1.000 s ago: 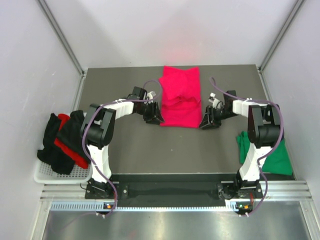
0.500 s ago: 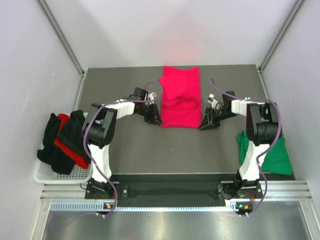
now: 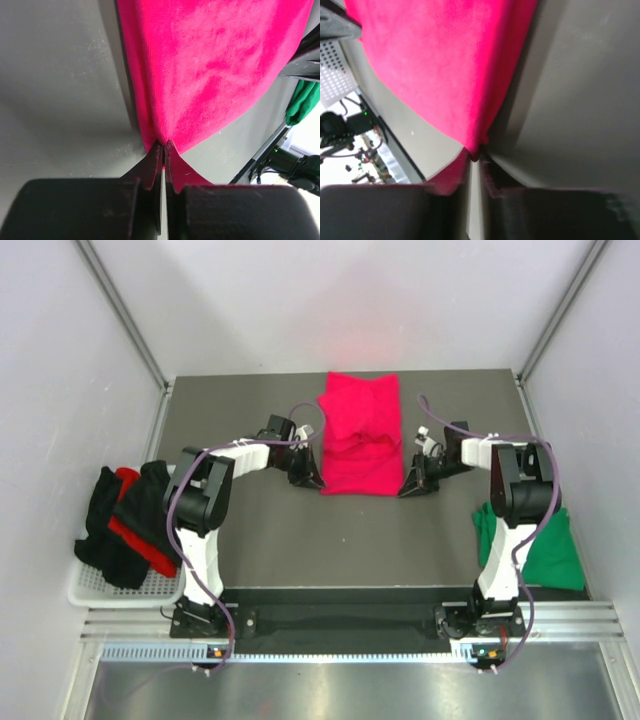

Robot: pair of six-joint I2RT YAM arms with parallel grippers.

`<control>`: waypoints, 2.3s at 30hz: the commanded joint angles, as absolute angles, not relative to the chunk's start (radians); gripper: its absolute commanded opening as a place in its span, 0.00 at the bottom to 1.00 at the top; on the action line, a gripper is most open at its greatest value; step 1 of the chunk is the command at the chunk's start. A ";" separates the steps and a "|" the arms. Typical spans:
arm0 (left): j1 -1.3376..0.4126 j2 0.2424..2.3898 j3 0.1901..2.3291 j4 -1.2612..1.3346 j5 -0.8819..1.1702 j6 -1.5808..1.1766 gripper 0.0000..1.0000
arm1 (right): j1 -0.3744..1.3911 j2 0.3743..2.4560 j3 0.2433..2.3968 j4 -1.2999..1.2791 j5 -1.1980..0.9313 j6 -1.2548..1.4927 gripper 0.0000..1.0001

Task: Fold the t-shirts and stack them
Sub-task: Fold the tshirt

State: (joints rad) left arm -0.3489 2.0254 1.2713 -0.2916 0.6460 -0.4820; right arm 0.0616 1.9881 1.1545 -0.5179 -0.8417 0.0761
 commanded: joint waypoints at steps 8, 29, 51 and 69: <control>-0.350 1.951 1.298 -0.301 0.649 -0.445 0.00 | 0.037 1.895 1.157 -0.479 -0.836 0.045 0.00; -0.354 1.639 1.379 -0.377 0.640 -0.400 0.00 | -0.023 1.482 1.189 -0.635 -0.885 0.009 0.00; -0.336 1.982 1.664 -0.344 0.575 -0.289 0.00 | -0.023 1.854 1.564 -0.559 -0.851 -0.022 0.00; -0.288 2.505 2.253 -0.186 0.287 -0.092 0.00 | -0.020 2.450 2.218 -0.298 -0.825 0.173 0.08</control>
State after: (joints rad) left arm -0.3035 2.4695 2.2021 -0.2867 0.4004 -0.1532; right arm -0.0097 2.4195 2.1254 -0.4217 -0.8268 0.1345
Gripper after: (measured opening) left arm 0.015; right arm 0.054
